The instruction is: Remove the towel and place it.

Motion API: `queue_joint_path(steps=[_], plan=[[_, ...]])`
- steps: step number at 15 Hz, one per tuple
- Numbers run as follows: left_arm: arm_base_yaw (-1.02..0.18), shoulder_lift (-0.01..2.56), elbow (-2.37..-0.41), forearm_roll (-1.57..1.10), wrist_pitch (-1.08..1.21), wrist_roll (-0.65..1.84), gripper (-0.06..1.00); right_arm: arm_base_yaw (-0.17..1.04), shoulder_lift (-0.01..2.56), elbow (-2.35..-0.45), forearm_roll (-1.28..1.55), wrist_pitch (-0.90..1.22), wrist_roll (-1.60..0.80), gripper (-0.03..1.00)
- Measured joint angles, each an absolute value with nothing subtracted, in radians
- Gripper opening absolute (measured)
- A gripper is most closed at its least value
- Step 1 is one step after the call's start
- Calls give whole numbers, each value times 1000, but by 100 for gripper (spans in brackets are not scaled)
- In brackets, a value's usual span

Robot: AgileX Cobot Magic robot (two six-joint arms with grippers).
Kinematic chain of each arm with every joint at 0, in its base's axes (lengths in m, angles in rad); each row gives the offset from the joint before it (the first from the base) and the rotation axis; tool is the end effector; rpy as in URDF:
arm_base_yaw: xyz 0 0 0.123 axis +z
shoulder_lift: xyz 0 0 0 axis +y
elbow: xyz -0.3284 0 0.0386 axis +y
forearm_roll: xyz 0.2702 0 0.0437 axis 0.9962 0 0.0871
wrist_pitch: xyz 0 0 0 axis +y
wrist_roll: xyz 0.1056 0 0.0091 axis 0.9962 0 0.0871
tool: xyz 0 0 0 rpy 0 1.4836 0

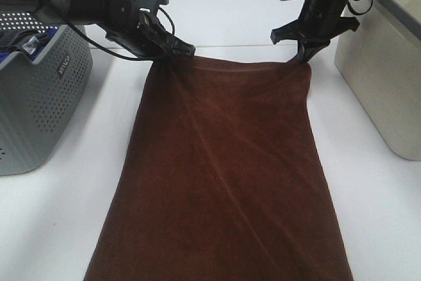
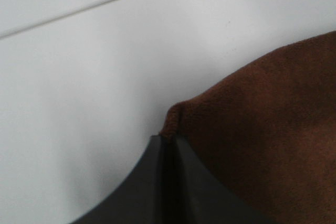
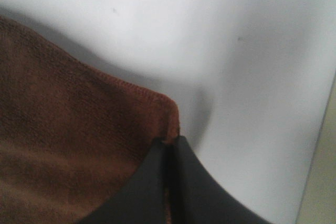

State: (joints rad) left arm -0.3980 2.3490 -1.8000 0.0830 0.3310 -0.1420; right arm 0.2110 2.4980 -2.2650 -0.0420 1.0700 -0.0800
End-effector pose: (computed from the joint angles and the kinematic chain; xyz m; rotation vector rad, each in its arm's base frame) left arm 0.5410 -0.2244 0.1506 0.3817 2.3395 -0.1914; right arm 0.5832 0.1209 0.1700 -0.4224 2.7525 -0.0235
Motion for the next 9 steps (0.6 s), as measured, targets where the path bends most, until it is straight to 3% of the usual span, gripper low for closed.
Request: queue_joint_path(steps=[9], plan=[[-324, 2349, -1825, 171, 61, -216, 2, 211, 2498, -2300, -29, 768, -86, 0]])
